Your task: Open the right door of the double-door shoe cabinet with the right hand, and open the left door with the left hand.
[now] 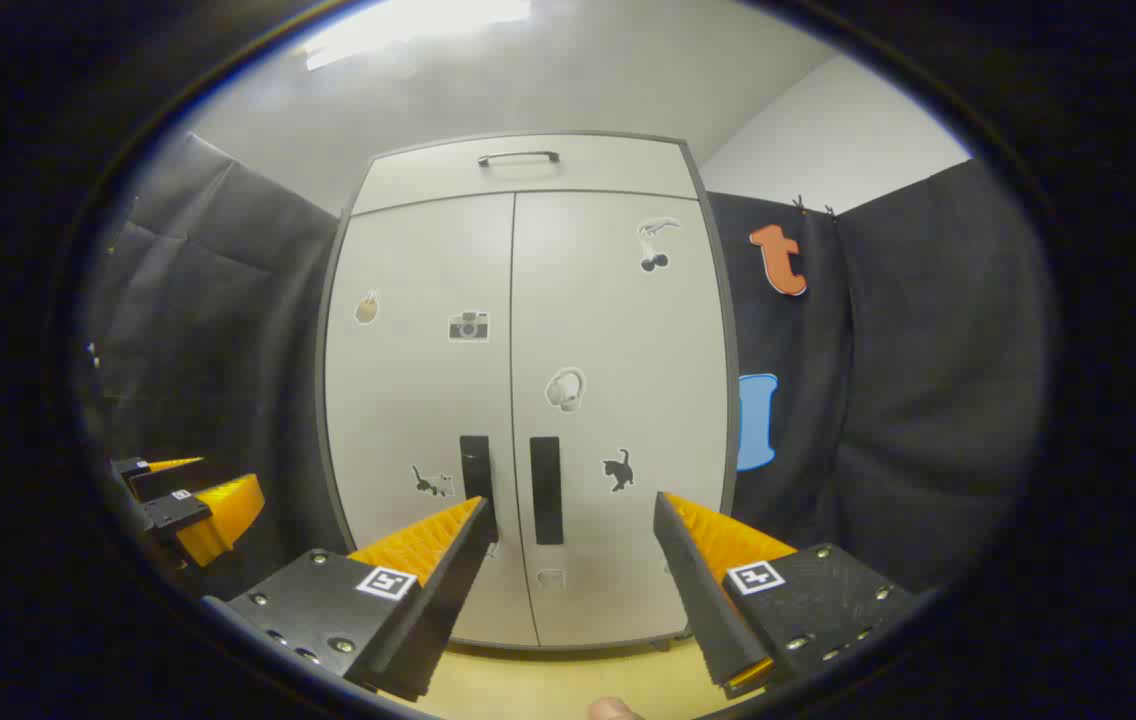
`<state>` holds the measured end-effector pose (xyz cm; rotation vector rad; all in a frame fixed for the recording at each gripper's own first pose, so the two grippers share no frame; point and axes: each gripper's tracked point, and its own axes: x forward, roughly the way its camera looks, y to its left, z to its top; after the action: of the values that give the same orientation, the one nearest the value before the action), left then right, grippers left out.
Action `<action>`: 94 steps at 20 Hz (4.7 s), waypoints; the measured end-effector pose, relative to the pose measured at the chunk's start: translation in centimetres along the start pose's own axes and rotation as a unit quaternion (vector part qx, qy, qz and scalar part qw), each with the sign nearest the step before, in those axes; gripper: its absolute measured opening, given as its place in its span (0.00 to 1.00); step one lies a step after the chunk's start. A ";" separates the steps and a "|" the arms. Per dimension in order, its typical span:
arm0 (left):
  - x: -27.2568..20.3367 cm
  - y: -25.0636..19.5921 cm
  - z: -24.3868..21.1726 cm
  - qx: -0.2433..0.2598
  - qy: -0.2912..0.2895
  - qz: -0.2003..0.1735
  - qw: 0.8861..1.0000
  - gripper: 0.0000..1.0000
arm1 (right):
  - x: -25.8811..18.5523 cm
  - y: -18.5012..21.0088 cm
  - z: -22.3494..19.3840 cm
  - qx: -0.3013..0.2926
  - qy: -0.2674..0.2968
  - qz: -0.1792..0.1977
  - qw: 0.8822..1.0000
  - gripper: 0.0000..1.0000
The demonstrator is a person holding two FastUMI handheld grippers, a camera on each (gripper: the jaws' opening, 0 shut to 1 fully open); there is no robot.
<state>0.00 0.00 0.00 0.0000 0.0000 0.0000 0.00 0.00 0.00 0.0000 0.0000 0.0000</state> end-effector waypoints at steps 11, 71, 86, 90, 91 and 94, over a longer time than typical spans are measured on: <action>-1.2 0.4 1.0 -0.004 -0.011 0.007 1.000 0.99 | -0.8 0.7 0.3 -0.004 -0.006 0.013 1.000 0.97; -0.9 7.3 -2.0 0.004 0.011 0.096 0.995 0.96 | 17.1 3.2 -8.2 -0.023 0.076 0.030 0.996 0.20; -2.9 7.1 -1.7 0.005 0.010 0.098 0.995 0.96 | 15.7 2.4 -7.7 -0.001 0.084 0.108 0.991 0.20; -3.0 6.7 -1.9 0.006 0.013 0.092 0.996 0.96 | 15.2 2.2 -7.5 0.004 0.081 0.126 0.989 0.19; -3.1 6.6 -1.9 0.007 0.013 0.090 0.996 0.96 | 15.1 2.1 -7.5 0.006 0.081 0.130 0.988 0.19; -3.1 6.2 -2.0 0.010 0.014 0.083 0.996 0.96 | 14.7 2.0 -7.4 0.008 0.081 0.140 0.987 0.20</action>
<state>-3.12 6.18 -1.96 0.0193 0.0273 0.1662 14.66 2.00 -7.37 0.0162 0.1621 0.2822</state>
